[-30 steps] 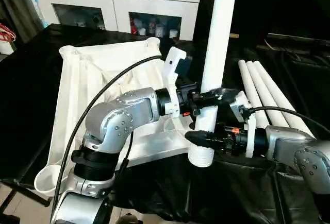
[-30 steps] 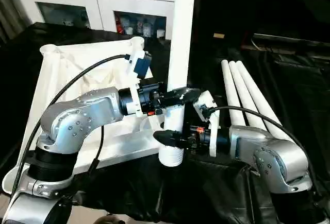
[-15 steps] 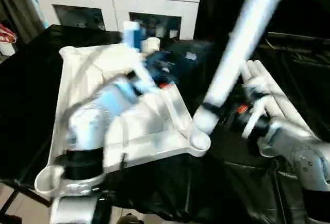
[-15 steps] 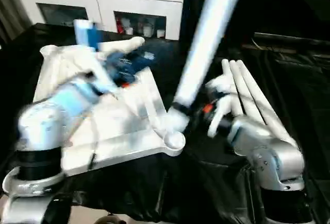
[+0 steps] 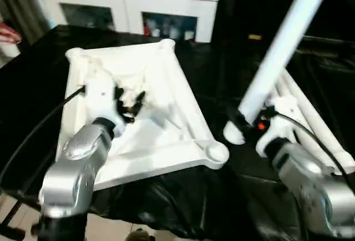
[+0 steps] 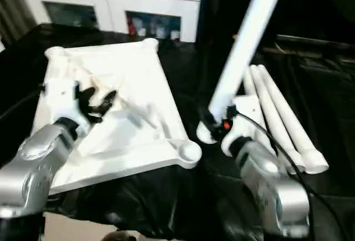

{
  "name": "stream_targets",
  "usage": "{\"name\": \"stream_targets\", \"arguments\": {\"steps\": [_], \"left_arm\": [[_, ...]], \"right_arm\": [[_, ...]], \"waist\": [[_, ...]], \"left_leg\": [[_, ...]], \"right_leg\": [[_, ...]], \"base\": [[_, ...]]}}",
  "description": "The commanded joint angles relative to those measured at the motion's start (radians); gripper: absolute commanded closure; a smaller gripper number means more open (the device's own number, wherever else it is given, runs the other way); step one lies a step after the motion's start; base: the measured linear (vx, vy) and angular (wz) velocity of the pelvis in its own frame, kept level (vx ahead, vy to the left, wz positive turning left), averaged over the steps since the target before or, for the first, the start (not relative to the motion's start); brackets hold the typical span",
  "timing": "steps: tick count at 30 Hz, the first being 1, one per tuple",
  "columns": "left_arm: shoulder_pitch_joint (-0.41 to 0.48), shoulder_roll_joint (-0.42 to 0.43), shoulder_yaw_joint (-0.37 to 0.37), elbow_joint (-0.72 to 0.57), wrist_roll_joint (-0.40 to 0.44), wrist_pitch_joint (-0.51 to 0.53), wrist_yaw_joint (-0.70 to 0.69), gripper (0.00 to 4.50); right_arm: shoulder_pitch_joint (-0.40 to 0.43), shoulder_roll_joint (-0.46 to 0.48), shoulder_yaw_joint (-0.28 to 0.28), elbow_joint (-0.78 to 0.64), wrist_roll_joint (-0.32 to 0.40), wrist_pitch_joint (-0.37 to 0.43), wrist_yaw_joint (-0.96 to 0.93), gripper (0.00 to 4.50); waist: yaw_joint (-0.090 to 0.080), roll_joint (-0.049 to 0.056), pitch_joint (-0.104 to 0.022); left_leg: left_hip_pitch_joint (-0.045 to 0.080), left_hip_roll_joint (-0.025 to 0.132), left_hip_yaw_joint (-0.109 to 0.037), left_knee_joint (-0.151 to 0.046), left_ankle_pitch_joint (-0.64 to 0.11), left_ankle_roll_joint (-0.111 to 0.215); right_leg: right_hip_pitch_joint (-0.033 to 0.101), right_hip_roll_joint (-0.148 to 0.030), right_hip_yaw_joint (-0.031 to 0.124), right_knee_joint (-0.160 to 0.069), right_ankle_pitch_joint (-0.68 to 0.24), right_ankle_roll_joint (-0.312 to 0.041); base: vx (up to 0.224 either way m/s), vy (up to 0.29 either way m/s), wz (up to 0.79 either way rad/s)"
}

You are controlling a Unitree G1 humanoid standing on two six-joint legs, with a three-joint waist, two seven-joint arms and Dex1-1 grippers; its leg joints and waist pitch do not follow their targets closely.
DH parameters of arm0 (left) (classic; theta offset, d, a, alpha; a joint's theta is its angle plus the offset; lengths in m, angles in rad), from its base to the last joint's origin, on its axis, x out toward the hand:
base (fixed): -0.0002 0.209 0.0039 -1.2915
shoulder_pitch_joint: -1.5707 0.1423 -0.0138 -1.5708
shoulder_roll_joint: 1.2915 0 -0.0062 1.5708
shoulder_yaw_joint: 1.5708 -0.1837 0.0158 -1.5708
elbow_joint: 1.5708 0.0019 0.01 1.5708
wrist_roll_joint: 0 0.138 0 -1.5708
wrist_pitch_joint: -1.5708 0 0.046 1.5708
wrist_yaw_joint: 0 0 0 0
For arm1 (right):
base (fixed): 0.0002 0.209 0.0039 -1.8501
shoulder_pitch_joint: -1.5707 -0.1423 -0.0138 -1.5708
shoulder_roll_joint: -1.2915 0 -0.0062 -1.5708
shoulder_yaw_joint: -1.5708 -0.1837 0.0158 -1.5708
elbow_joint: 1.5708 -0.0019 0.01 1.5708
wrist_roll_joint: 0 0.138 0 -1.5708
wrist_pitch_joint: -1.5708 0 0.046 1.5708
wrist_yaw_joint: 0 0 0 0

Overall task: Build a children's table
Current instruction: Pick table leg

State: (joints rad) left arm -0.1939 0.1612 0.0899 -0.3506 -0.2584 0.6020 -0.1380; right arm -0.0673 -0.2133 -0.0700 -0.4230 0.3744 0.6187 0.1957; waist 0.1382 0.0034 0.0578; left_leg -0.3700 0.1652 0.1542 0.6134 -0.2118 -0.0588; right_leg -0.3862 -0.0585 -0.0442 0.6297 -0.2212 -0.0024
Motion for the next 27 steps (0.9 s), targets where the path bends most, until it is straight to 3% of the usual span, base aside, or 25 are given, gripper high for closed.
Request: {"name": "stream_targets", "arguments": {"steps": [1,4,5,6,9,10,11,12,13,14,15,16,17,18,19,21,23,24,25,26,27], "left_arm": [[0.018,-0.015,-0.017,-0.022,0.002,-0.013,0.010,1.35],[0.031,-0.013,-0.078,-0.011,0.048,-0.059,0.009,1.35],[0.026,-0.023,-0.089,-0.004,0.046,-0.053,0.011,1.35],[0.016,-0.025,-0.089,0.002,0.042,-0.032,0.016,1.35],[-0.008,-0.016,-0.076,0.049,0.059,-0.012,0.023,1.35],[-0.006,-0.006,-0.081,0.055,0.066,-0.014,0.015,1.35],[-0.004,-0.002,-0.085,0.054,0.068,-0.014,0.009,1.35],[-0.001,0.002,-0.090,0.053,0.071,-0.014,0.004,1.35],[0.007,0.002,-0.095,0.041,0.060,-0.015,-0.008,1.35],[0.015,0.000,-0.101,0.038,0.053,-0.018,-0.017,1.35],[0.019,-0.001,-0.106,0.040,0.051,-0.021,-0.021,1.35],[0.022,-0.004,-0.111,0.043,0.051,-0.020,-0.022,1.35],[0.022,-0.006,-0.116,0.047,0.058,-0.021,-0.017,1.35],[0.019,-0.007,-0.116,0.050,0.059,-0.021,-0.014,1.35],[0.010,-0.020,-0.101,0.058,0.044,-0.018,-0.010,1.35],[-0.007,-0.038,-0.074,0.077,0.019,-0.020,-0.008,1.35],[-0.004,-0.041,-0.086,0.095,0.039,-0.034,-0.003,1.35],[0.000,-0.043,-0.089,0.089,0.040,-0.032,-0.004,1.35],[0.008,-0.051,-0.085,0.080,0.031,-0.033,-0.006,1.35],[0.029,-0.068,-0.076,0.063,0.023,-0.031,0.011,1.35],[0.041,-0.082,-0.065,0.054,0.019,-0.031,0.028,1.35]], "right_arm": [[0.022,-0.008,-0.014,-0.027,0.000,-0.001,0.003,2.61],[0.062,-0.030,-0.020,-0.015,-0.038,-0.010,-0.011,2.61],[0.071,-0.034,-0.035,-0.007,-0.049,-0.014,-0.026,2.61],[0.071,-0.032,-0.046,-0.008,-0.046,-0.011,-0.030,2.61],[0.069,-0.021,-0.036,-0.014,-0.062,-0.015,-0.054,2.61],[0.073,-0.014,-0.037,-0.018,-0.066,-0.019,-0.062,2.61],[0.075,-0.011,-0.039,-0.020,-0.064,-0.020,-0.064,2.61],[0.078,-0.007,-0.040,-0.023,-0.061,-0.020,-0.065,2.61],[0.082,-0.010,-0.032,-0.021,-0.068,-0.019,-0.066,2.61],[0.083,-0.012,-0.017,-0.015,-0.078,-0.017,-0.068,2.61],[0.082,-0.012,-0.007,-0.008,-0.084,-0.015,-0.068,2.61],[0.082,-0.013,-0.003,-0.006,-0.082,-0.010,-0.065,2.61],[0.080,-0.015,-0.002,-0.007,-0.078,-0.010,-0.058,2.61],[0.077,-0.013,-0.003,-0.009,-0.073,-0.009,-0.055,2.61],[0.063,-0.002,-0.009,-0.015,-0.045,0.006,-0.044,2.61],[0.041,0.005,-0.012,-0.012,-0.021,0.020,-0.026,2.61],[0.024,-0.020,0.003,0.014,-0.035,0.016,0.004,2.61],[0.017,-0.030,0.007,0.022,-0.041,0.017,0.010,2.61],[0.010,-0.034,0.008,0.030,-0.034,0.018,0.021,2.61],[0.005,-0.049,0.018,0.038,-0.035,0.017,0.041,2.61],[-0.001,-0.060,0.029,0.045,-0.038,0.016,0.057,2.61]], "waist": [[-0.013,0.002,-0.052],[-0.014,0.002,-0.050],[-0.013,0.009,-0.051],[-0.014,0.013,-0.059],[-0.021,0.009,-0.080],[-0.023,0.010,-0.080],[-0.031,0.015,-0.075],[-0.032,0.017,-0.074],[-0.039,0.027,-0.060],[-0.050,0.034,-0.046],[-0.060,0.036,-0.040],[-0.063,0.035,-0.039],[-0.063,0.034,-0.048],[-0.063,0.034,-0.048],[-0.059,0.041,-0.051],[-0.059,0.036,-0.052],[-0.053,0.016,-0.056],[-0.051,0.017,-0.055],[-0.052,0.006,-0.055],[-0.046,0.017,-0.059],[-0.049,-0.003,-0.061]], "left_leg": [[0.008,0.056,-0.018,-0.091,-0.173,-0.041],[0.007,0.054,-0.019,-0.092,-0.192,-0.038],[0.008,0.055,-0.020,-0.091,-0.187,-0.043],[-0.005,0.050,-0.020,-0.076,-0.041,-0.028],[-0.024,0.025,-0.011,-0.052,0.097,0.038],[-0.027,0.023,-0.009,-0.051,0.084,0.050],[-0.035,0.021,-0.009,-0.053,0.027,0.068],[-0.030,0.023,-0.009,-0.056,-0.038,0.069],[-0.007,0.034,-0.011,-0.070,-0.249,0.042],[0.009,0.042,-0.019,-0.084,-0.370,0.003],[0.017,0.042,-0.028,-0.091,-0.436,-0.025],[0.016,0.040,-0.030,-0.094,-0.446,-0.030],[0.008,0.043,-0.033,-0.102,-0.398,-0.027],[0.008,0.043,-0.033,-0.102,-0.398,-0.027],[0.001,0.047,-0.030,-0.104,-0.343,-0.022],[0.000,0.045,-0.027,-0.101,-0.318,-0.018],[-0.005,0.048,-0.023,-0.099,-0.257,-0.001],[-0.003,0.048,-0.021,-0.099,-0.254,0.000],[-0.001,0.048,-0.018,-0.097,-0.255,0.003],[0.003,0.049,-0.018,-0.095,-0.243,0.000],[-0.007,0.051,-0.017,-0.095,-0.216,0.006]], "right_leg": [[0.039,-0.075,0.053,-0.083,-0.135,-0.104],[0.037,-0.075,0.055,-0.094,-0.194,-0.081],[0.034,-0.074,0.056,-0.093,-0.183,-0.074],[0.028,-0.067,0.054,-0.080,-0.005,-0.098],[0.028,-0.053,0.037,-0.064,0.206,-0.143],[0.023,-0.052,0.035,-0.068,0.198,-0.151],[0.018,-0.054,0.030,-0.082,0.128,-0.160],[0.019,-0.057,0.027,-0.089,0.031,-0.158],[0.018,-0.065,0.025,-0.110,-0.297,-0.123],[0.004,-0.064,0.024,-0.134,-0.501,-0.068],[0.005,-0.065,0.018,-0.146,-0.580,-0.024],[0.009,-0.066,0.016,-0.149,-0.592,-0.008],[0.021,-0.075,0.022,-0.147,-0.538,0.003],[0.021,-0.075,0.022,-0.147,-0.538,0.003],[0.020,-0.076,0.029,-0.140,-0.460,-0.011],[0.021,-0.076,0.030,-0.135,-0.419,-0.033],[0.025,-0.078,0.035,-0.123,-0.371,-0.042],[0.022,-0.077,0.036,-0.126,-0.378,-0.043],[0.018,-0.076,0.036,-0.129,-0.391,-0.041],[0.017,-0.078,0.038,-0.125,-0.382,-0.047],[0.026,-0.079,0.036,-0.118,-0.336,-0.056]], "base": [[0.000,0.000,0.00],[0.000,0.000,0.00],[0.000,0.000,0.00],[0.000,0.000,0.00],[0.000,0.000,0.00],[0.000,0.000,0.00],[0.000,0.000,0.00],[-0.055,0.002,-0.01],[-0.054,0.010,0.00],[-0.054,0.010,0.00],[-0.052,0.025,-0.03],[0.000,0.000,0.00],[0.000,0.000,0.00],[0.000,0.000,0.00],[0.000,0.000,0.00],[0.000,0.000,0.00],[0.000,0.000,0.00],[0.000,0.000,0.00],[0.000,0.000,0.00],[0.000,0.000,0.00],[0.000,0.000,0.00]]}}
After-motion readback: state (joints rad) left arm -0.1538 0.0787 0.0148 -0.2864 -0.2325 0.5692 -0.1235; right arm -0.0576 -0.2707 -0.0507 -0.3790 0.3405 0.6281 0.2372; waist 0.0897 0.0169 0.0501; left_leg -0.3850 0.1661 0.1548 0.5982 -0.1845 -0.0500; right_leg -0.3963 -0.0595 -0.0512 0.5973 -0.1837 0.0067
